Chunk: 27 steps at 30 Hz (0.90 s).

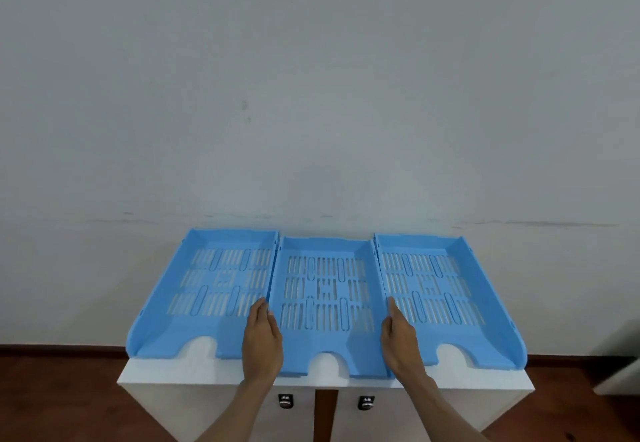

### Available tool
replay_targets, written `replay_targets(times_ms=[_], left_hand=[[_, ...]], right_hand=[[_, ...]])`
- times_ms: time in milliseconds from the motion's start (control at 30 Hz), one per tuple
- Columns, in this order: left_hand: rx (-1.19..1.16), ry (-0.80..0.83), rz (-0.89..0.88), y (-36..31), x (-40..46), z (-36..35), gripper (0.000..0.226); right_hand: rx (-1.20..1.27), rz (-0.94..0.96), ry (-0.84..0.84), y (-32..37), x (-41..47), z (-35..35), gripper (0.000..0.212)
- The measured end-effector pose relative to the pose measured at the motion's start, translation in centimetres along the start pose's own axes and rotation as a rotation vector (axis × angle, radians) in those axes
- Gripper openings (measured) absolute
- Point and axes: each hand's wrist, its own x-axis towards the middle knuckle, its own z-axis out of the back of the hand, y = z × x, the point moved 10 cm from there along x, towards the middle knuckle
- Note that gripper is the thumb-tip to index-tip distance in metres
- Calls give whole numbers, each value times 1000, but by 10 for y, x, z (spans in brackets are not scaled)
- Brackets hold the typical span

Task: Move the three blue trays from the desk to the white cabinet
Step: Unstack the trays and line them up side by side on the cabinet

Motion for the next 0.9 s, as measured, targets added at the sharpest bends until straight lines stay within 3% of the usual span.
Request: replay_targets(times_ms=[133,267,467,767,900], left_hand=[[5,-20,-28,10,-3,-2,38],[44,20,-178,-1,-4,-6,43],[88,93,-146,13,-3,-14,59],[102,76,-102,15,9,-16,54],[150,115,-89,16,21,-22,57]], right_hand=[[13,-9,-26,-6,-2,-2,52],[15,-17,-1,-7,0,-3,58],[-22,31,74,-7,-10,-7,73],[-95,28,-109,-7,-2,3,43],[-150,58,-29,-5,8,-12,60]])
